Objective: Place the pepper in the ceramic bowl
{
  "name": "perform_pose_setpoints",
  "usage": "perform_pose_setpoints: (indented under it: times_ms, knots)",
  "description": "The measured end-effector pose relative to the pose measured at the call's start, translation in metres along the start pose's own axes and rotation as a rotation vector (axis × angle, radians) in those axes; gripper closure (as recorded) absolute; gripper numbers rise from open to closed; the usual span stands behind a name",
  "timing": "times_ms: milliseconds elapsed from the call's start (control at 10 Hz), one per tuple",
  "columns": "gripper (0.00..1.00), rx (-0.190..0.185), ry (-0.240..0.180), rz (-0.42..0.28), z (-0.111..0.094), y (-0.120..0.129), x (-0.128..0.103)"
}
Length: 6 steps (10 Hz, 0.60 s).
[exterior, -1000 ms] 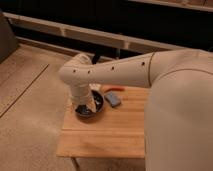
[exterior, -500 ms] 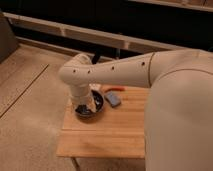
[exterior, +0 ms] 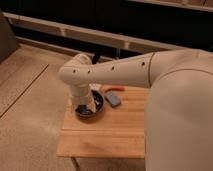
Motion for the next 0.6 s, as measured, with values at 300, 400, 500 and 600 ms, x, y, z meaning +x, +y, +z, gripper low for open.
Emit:
perform_pose_setpoints:
  times_ms: [300,400,500,600]
  knots:
    - [0.35,0.0,-0.001,0.0,-0.0003,0.0,0.0]
    - [0.35,-0.001,-0.002,0.0,-0.0014,0.0002,-0.0003]
    - [0.35,0.0,-0.003,0.0,-0.0012,0.0,-0.0003]
    - [0.35,0.001,-0.005,-0.002,-0.0014,0.0002,-0.0007]
